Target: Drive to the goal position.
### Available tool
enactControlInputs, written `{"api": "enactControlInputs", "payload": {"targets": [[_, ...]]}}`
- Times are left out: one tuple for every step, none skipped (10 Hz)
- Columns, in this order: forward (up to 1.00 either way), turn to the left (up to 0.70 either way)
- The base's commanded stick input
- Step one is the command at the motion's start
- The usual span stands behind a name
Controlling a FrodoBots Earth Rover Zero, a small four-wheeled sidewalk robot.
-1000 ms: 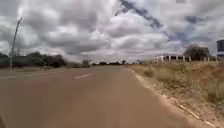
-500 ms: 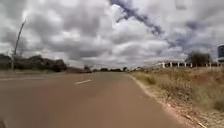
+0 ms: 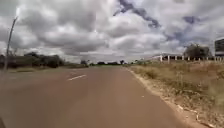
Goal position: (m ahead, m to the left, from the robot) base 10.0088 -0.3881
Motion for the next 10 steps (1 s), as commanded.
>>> {"api": "enactControlInputs", "payload": {"targets": [[0.85, -0.12], [0.85, -0.19], [0.85, -0.25], [0.85, -0.31], [0.85, -0.31], [0.85, 0.00], [0.85, 0.00], [0.85, 0.00], [0.85, 0.00], [0.85, 0.00]]}}
